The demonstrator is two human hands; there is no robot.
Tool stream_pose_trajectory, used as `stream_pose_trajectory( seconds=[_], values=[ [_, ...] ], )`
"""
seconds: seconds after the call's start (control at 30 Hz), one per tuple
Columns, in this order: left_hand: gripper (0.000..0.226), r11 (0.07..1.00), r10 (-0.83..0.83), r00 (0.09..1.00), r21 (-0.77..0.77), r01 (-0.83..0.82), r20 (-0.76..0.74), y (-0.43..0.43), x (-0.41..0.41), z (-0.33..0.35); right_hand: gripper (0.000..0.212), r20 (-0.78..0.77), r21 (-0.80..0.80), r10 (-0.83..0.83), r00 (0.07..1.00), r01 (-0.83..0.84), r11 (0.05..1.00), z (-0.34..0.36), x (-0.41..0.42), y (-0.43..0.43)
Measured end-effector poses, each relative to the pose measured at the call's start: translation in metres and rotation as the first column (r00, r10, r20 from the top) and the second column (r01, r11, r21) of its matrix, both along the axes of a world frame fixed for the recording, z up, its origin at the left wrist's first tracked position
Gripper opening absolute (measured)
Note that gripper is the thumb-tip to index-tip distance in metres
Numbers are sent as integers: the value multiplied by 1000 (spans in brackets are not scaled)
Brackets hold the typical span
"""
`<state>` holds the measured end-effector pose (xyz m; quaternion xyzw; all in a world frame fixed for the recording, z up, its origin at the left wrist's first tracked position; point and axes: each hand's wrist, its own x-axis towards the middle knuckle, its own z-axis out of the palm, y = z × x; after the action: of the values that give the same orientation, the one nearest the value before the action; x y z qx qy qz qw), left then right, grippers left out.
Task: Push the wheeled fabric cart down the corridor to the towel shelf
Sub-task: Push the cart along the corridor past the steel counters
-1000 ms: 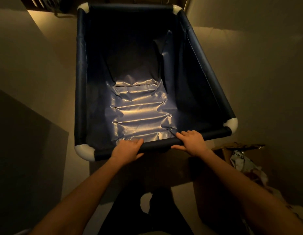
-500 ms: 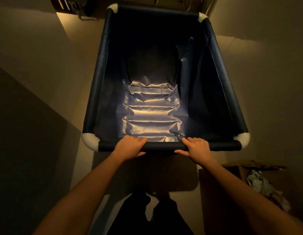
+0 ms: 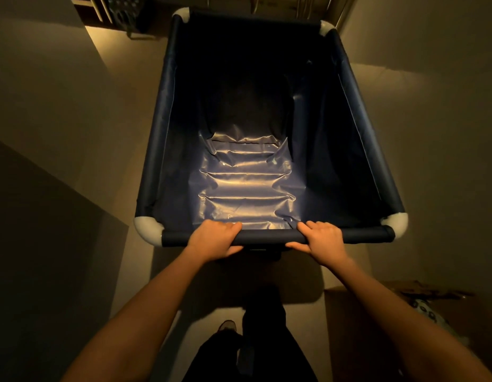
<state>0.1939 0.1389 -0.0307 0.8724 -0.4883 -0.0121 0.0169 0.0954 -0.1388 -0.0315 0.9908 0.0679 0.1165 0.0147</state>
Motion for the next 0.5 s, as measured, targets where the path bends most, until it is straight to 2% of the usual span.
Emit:
stream_pose_trajectory(
  seconds=[0.1, 0.23, 0.5],
  values=[
    [40, 998, 5, 998, -68, 0, 64, -7, 22, 0, 70, -8, 3, 6, 1000, -6, 1000, 1, 25, -7],
    [43, 986, 17, 998, -165, -7, 56, -20, 57, -1, 69, -5, -2, 6, 1000, -6, 1000, 0, 60, -20],
    [48, 979, 73, 996, -195, -61, 51, -62, 129, -6, 61, 26, -45, 34, 999, -33, 998, -1, 142, -67]
  ],
)
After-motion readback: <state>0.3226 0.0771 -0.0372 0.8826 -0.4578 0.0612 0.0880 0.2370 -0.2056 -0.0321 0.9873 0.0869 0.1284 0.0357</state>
